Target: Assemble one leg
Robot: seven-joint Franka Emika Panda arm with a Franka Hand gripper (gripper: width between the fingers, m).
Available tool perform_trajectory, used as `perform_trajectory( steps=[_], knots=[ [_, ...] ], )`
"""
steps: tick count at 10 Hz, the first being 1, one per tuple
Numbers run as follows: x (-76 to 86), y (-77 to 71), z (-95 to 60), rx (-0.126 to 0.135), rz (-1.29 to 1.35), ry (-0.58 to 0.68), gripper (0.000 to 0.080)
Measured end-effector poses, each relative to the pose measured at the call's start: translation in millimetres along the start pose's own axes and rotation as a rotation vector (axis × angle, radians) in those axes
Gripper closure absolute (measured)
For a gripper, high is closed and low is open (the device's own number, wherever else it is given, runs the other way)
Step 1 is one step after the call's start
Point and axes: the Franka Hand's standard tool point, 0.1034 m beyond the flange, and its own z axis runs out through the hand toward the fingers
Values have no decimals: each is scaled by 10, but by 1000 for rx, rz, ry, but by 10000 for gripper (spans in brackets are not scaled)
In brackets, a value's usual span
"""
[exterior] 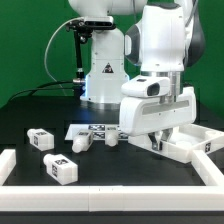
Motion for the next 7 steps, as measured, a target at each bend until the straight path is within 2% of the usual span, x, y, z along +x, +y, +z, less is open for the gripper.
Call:
perform_trajectory(
  steps=[2, 3, 4, 6, 7],
  knots=[
    [-28, 6, -69, -1, 49, 5, 745],
    [-67, 8, -182, -2, 99, 10, 745],
    [-114, 55, -315, 15, 138, -23, 745],
    [-131, 250, -671, 26, 284, -13, 745],
    [-166, 300, -714, 39, 314, -26, 745]
  ],
)
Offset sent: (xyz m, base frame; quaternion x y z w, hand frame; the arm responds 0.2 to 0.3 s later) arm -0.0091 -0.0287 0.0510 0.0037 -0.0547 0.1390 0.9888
